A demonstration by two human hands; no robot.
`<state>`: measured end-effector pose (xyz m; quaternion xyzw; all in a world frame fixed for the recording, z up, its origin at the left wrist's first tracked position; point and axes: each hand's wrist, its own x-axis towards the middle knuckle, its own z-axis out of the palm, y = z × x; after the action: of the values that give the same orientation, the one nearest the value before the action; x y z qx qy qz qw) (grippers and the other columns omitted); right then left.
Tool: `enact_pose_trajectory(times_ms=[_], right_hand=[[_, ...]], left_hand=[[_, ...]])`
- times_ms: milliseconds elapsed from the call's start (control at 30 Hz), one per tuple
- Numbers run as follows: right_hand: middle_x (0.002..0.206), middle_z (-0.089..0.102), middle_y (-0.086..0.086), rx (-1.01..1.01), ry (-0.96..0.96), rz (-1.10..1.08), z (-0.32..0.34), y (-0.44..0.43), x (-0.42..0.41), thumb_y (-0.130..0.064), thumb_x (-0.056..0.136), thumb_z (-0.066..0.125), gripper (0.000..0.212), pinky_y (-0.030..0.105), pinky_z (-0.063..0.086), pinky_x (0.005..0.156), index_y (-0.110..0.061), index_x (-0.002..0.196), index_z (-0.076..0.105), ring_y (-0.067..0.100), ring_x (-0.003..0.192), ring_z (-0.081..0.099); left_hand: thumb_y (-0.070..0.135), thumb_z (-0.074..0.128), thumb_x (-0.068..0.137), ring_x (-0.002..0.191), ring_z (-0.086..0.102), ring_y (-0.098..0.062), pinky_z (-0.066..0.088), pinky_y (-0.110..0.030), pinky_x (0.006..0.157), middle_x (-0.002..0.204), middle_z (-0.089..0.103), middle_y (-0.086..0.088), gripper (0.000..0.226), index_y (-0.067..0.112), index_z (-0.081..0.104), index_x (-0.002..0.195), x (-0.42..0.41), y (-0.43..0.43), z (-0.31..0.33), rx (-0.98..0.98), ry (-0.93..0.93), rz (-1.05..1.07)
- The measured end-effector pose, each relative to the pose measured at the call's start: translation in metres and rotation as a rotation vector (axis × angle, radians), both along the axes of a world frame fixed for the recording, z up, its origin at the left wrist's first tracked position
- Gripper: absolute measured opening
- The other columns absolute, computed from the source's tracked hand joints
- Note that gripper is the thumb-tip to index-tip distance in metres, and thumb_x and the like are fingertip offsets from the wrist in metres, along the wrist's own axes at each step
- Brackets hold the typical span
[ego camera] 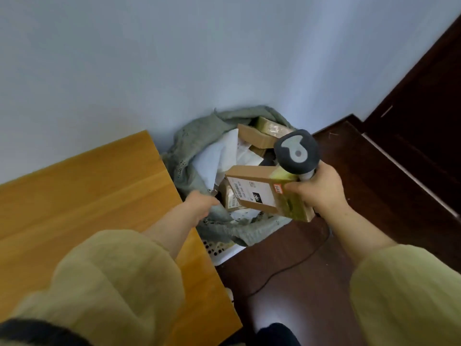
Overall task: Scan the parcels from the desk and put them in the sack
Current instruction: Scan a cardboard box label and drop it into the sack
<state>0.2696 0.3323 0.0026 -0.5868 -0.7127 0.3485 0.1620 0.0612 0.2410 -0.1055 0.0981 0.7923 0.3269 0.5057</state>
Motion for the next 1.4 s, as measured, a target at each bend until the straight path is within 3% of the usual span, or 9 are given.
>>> enact_pose_trajectory(times_ms=[133,300,433,600,833,967,1100,1200,1400], right_hand=[[0.098,0.05,-0.001,0.027,-0.124,0.197,-0.014,0.037,-0.02,-0.021,0.069,0.082,0.044,0.031,0.041,0.071,-0.033,0.076,0.04,0.015,0.087,0.047],[0.075,0.044,-0.02,0.001,-0.15,0.374,-0.035,0.078,-0.032,-0.017,0.071,0.082,0.047,0.021,0.036,0.057,-0.035,0.071,0.038,0.003,0.069,0.043],[0.076,0.049,-0.023,-0.047,-0.155,0.465,-0.053,0.102,-0.041,-0.019,0.069,0.083,0.042,0.025,0.042,0.066,-0.031,0.094,0.051,0.007,0.078,0.049],[0.094,0.058,-0.006,0.005,-0.225,0.589,-0.062,0.112,-0.072,-0.027,0.071,0.08,0.048,0.034,0.049,0.075,-0.023,0.112,0.055,0.02,0.098,0.059],[0.125,0.054,0.008,-0.087,-0.086,0.827,-0.088,0.115,-0.133,-0.02,0.079,0.071,0.035,0.032,0.043,0.093,-0.018,0.112,0.059,0.023,0.117,0.051],[0.094,0.064,0.009,-0.193,-0.14,0.727,-0.113,0.114,-0.121,-0.015,0.077,0.066,0.015,0.033,0.05,0.072,-0.016,0.088,0.056,0.024,0.091,0.06],[0.105,0.063,0.006,-0.583,-0.089,0.677,-0.126,0.108,-0.113,-0.005,0.073,0.074,0.03,0.044,0.049,0.095,-0.023,0.09,0.056,0.024,0.104,0.059],[0.108,0.062,0.004,-0.599,-0.115,0.663,-0.136,0.101,-0.109,-0.004,0.073,0.075,0.036,0.045,0.049,0.096,-0.019,0.1,0.056,0.023,0.106,0.058],[0.068,0.067,0.014,-0.652,0.015,0.435,-0.116,0.079,-0.077,-0.001,0.082,0.066,0.003,0.037,0.057,0.063,-0.002,0.084,0.063,0.02,0.053,0.065]], left_hand=[[0.026,0.056,0.095,0.124,0.044,-0.034,0.04,-0.035,0.095,0.136,0.043,-0.017,0.057,0.0,0.032,0.14,0.009,0.029,-0.038,-0.173,-0.036,0.13],[0.062,0.073,0.062,0.129,0.041,-0.038,0.041,-0.044,0.105,0.143,0.034,-0.022,0.124,0.001,0.01,0.149,0.003,0.054,-0.098,-0.343,-0.073,0.447],[0.033,0.072,0.078,0.118,0.055,-0.035,0.048,-0.043,0.097,0.131,0.054,-0.019,0.068,-0.001,0.048,0.131,0.007,0.053,-0.12,-0.224,-0.083,0.589],[0.02,0.058,0.086,0.087,0.055,-0.031,0.048,-0.038,0.08,0.087,0.054,-0.01,0.017,0.005,0.052,0.09,0.017,0.037,-0.085,-0.182,0.019,0.712],[0.019,0.054,0.09,0.078,0.053,-0.026,0.045,-0.035,0.07,0.086,0.053,-0.01,0.015,0.008,0.053,0.1,0.021,0.027,-0.059,-0.16,0.049,0.691],[0.016,0.053,0.09,0.08,0.051,-0.025,0.047,-0.038,0.074,0.088,0.052,-0.008,0.014,0.008,0.051,0.101,0.021,0.028,-0.056,-0.175,0.031,0.694],[0.012,0.056,0.091,0.09,0.056,-0.029,0.057,-0.037,0.065,0.097,0.054,-0.01,0.016,0.006,0.053,0.106,0.019,0.028,-0.059,-0.174,0.001,0.68],[0.013,0.063,0.089,0.099,0.059,-0.031,0.057,-0.045,0.081,0.103,0.058,-0.011,0.022,0.004,0.057,0.108,0.02,0.026,-0.061,-0.211,0.049,0.597],[0.01,0.057,0.091,0.103,0.058,-0.03,0.052,-0.041,0.089,0.113,0.06,-0.015,0.025,0.006,0.055,0.115,0.037,0.015,-0.053,-0.283,0.288,0.299]])
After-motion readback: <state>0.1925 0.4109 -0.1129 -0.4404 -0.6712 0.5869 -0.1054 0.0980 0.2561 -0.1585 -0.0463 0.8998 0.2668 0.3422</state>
